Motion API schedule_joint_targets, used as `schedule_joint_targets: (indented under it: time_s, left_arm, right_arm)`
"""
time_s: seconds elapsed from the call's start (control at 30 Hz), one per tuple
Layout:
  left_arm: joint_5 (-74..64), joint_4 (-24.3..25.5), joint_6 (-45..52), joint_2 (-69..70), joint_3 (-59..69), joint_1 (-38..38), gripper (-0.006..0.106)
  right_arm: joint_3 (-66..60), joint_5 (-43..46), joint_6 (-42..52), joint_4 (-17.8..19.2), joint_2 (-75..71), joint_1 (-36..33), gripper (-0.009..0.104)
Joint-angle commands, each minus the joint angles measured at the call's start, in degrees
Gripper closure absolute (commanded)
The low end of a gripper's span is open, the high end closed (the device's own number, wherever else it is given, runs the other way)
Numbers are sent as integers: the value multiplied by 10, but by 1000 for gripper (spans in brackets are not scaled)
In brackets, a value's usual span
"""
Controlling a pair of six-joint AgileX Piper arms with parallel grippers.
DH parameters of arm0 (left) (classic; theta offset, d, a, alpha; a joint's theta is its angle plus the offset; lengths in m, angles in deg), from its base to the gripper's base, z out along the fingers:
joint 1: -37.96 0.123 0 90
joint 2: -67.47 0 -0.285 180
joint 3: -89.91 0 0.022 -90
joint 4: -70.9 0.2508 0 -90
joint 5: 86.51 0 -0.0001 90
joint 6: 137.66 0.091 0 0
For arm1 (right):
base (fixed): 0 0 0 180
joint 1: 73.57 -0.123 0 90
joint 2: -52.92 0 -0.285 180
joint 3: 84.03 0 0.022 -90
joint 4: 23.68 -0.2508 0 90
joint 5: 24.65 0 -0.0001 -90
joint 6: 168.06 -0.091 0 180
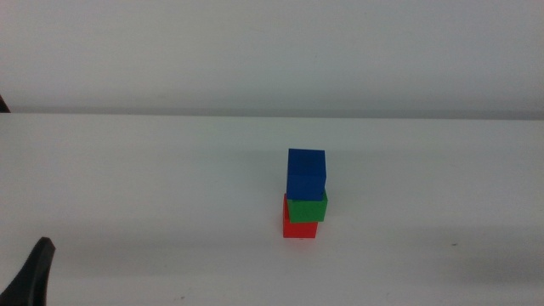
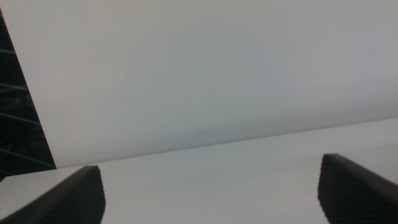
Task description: Stack red cubes first, then green, then blue cubes in a specific spot.
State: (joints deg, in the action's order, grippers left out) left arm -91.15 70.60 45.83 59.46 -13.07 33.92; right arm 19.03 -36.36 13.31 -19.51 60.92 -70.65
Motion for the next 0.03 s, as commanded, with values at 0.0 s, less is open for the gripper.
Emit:
schedule_joint_targets:
  time_s: [0.0]
  left_arm:
    - [1,-6,-3,23,24,1,9]
  right_arm:
    - [-25,5,1,3,-23,5,4]
